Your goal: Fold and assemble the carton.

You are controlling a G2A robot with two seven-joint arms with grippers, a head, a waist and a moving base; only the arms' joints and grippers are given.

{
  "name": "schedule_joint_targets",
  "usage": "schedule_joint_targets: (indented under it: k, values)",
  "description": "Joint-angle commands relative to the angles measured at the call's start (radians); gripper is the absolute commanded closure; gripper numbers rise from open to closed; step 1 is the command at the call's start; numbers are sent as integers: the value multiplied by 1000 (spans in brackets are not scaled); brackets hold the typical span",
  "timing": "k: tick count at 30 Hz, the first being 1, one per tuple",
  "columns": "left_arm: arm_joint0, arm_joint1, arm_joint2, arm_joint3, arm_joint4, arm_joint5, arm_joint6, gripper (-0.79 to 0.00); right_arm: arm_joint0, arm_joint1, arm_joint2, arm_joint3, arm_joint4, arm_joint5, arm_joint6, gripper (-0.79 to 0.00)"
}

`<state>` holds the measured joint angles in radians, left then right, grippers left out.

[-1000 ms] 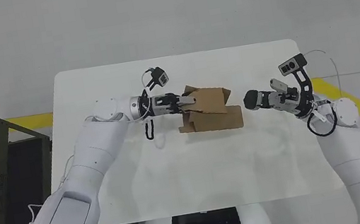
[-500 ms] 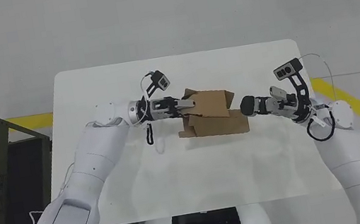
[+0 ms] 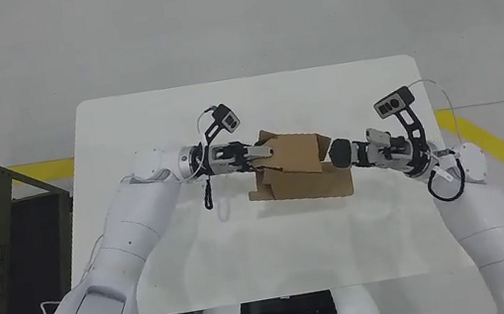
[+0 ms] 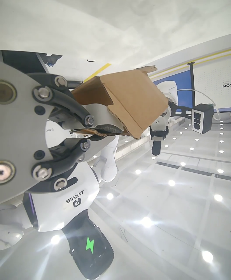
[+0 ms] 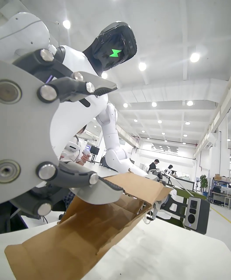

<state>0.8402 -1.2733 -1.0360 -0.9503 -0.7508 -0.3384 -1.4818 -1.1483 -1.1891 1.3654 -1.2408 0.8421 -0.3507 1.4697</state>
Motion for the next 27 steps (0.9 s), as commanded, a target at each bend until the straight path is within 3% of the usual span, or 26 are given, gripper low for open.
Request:
schedule_joint_targets:
  k: [1, 8, 27]
  values:
    - [-2, -1, 3, 2, -4, -1, 1, 0, 2, -1, -6, 4, -5, -3, -3, -622]
    - [-9, -4, 11, 7, -14, 0, 0, 0, 7, -1, -19, 17, -31, -11, -11, -551]
    - [-19, -14, 44, 14, -10, 0, 0, 0, 43, 1, -89, 36, -89, -37, -37, -456]
